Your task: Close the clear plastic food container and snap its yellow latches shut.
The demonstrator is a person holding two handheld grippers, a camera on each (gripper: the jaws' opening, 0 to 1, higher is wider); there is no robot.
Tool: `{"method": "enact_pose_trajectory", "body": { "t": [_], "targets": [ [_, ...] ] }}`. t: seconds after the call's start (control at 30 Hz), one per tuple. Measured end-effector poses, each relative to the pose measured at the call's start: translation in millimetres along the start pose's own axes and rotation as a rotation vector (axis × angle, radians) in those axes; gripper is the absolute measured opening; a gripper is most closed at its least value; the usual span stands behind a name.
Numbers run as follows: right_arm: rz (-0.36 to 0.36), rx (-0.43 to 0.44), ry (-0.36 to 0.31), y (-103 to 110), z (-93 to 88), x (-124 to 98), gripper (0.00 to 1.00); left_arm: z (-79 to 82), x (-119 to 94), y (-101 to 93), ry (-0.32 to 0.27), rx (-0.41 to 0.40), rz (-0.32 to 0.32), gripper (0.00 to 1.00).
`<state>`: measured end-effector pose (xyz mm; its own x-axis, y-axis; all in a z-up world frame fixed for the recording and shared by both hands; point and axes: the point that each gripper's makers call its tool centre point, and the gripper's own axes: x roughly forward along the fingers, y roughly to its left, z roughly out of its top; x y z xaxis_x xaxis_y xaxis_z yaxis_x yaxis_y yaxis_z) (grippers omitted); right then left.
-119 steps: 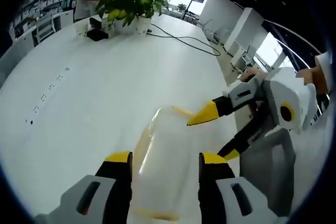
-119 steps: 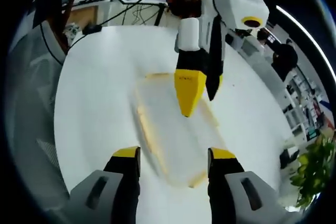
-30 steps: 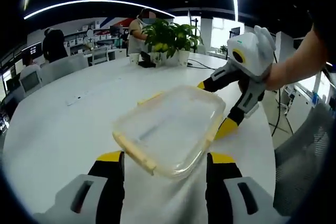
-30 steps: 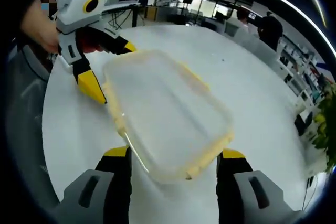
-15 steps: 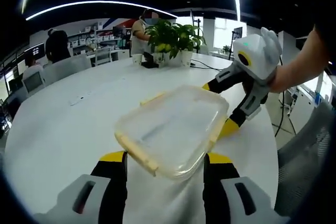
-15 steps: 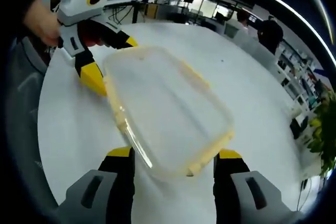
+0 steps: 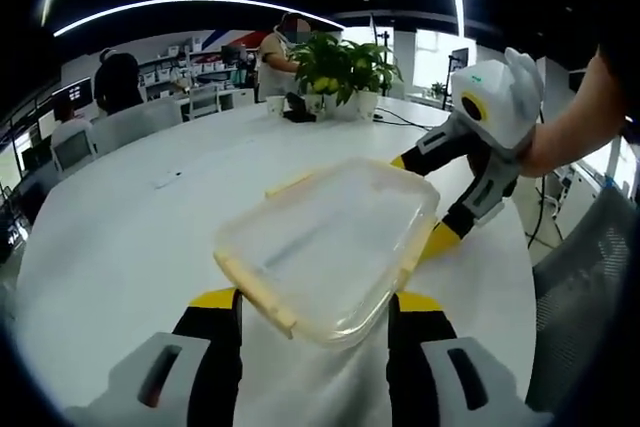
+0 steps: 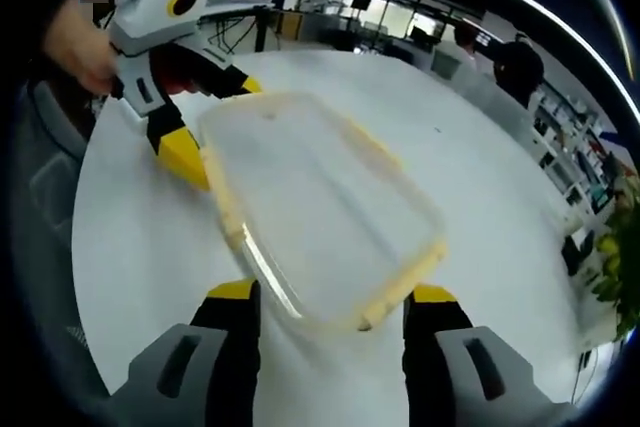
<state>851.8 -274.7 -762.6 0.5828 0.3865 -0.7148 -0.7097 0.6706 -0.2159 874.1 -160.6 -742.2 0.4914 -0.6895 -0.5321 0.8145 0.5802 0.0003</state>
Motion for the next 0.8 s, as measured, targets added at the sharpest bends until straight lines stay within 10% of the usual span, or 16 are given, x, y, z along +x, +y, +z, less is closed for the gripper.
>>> {"method": "enact_pose_trajectory", "body": {
  "t": [0.8],
  "targets": [
    [0.029,0.003,-0.042,24,46.5,31,0.49,-20.8,-31,47.8,0.006,0.018,0.059,0.53]
  ]
}}
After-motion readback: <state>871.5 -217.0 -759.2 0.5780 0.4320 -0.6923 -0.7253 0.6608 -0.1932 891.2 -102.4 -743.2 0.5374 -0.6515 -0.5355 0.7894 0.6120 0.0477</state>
